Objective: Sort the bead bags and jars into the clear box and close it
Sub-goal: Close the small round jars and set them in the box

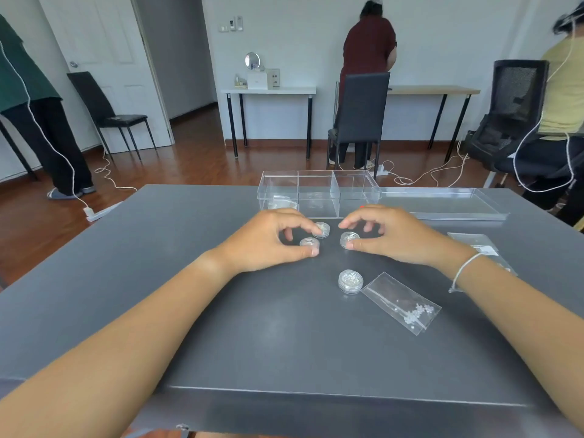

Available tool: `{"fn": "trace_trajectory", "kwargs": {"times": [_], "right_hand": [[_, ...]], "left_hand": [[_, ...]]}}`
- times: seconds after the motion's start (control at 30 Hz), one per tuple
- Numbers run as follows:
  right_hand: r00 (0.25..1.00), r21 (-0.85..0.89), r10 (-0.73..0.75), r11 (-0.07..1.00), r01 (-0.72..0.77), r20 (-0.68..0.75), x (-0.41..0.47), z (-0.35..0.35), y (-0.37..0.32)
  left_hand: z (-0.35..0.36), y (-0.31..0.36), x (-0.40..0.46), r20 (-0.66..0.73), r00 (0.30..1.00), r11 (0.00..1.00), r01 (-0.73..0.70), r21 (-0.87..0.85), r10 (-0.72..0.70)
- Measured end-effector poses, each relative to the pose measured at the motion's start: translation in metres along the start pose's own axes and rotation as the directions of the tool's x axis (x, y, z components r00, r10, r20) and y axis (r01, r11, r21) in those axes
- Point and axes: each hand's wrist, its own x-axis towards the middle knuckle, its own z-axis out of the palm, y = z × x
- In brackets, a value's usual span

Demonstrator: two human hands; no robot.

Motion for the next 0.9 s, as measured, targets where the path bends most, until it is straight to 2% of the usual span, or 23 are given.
{"fn": "trace_trajectory", "kwargs": {"times": [0.1,0.4,0.63,0.9], "right_hand": [[1.0,-0.015,-0.011,1.0,0.011,0.023,-0.0018,0.0027,0.0015],[1.0,-0.045,-0.026,0.999,0.026,0.006,-0.0031,0.0043,0.005],[0.999,-0.039,-0.032,0.999,0.031,-0.011,-0.0026,0.0061,0.0057],[0.995,0.028,-0.06,0.998,0.062,-0.077,0.0036,0.0024,0.0047]], "left_hand": [[0.0022,0.0001,-0.0024,0.046,0.999,1.0,0.005,0.024,-0.006],[-0.0005,0.0018,-0.0031,0.063,0.997,0.993,0.029,0.113,-0.036],[0.0039,-0.0006,-0.0036,0.009,0.998,0.986,0.054,0.155,-0.056],[-0.0049,0.0012,0.0062,-0.135,0.99,0.999,0.035,0.024,-0.032]]}}
